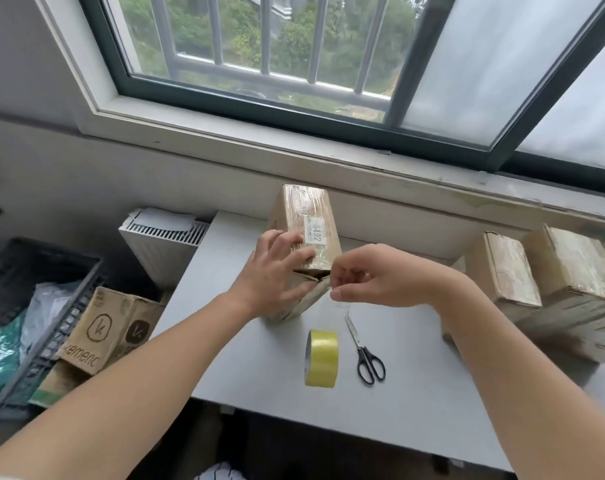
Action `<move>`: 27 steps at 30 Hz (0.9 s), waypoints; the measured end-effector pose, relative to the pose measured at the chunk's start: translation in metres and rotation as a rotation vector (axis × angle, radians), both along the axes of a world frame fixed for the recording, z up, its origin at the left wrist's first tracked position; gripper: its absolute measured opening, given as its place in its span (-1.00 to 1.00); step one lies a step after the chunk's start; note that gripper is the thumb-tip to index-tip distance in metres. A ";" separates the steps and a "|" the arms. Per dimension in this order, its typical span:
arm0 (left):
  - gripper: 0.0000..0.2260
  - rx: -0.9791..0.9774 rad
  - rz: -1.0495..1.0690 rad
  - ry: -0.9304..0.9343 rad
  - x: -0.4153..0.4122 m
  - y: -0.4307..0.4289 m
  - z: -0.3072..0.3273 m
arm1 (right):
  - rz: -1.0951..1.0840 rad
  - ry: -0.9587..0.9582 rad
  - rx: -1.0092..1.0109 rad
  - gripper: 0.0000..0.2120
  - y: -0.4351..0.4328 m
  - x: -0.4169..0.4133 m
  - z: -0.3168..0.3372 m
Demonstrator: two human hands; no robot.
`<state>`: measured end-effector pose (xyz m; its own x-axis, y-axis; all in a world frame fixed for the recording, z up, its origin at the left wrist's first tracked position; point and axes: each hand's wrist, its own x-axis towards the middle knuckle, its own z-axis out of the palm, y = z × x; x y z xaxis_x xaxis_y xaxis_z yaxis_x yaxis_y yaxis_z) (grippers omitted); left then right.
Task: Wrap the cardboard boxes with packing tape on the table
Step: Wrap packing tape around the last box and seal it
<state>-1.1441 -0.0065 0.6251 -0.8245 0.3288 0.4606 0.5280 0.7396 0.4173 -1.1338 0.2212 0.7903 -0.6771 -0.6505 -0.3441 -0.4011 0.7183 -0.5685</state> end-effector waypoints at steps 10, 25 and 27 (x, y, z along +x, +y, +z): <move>-0.64 0.071 -0.026 -0.130 -0.041 -0.036 0.038 | 0.073 0.090 -0.025 -0.94 -0.030 -0.005 0.019; -0.77 -0.041 0.115 -0.289 -0.107 -0.055 0.047 | 0.026 0.181 0.102 -0.93 -0.085 -0.063 0.051; -0.78 -0.034 0.097 -0.268 -0.109 -0.058 0.045 | 0.010 0.176 0.109 -0.93 -0.091 -0.066 0.048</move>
<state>-1.2534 -0.0646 0.6700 -0.9437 0.2541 0.2118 0.3284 0.7969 0.5071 -1.1993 0.1306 0.8385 -0.7267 -0.6229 -0.2896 -0.4946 0.7671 -0.4086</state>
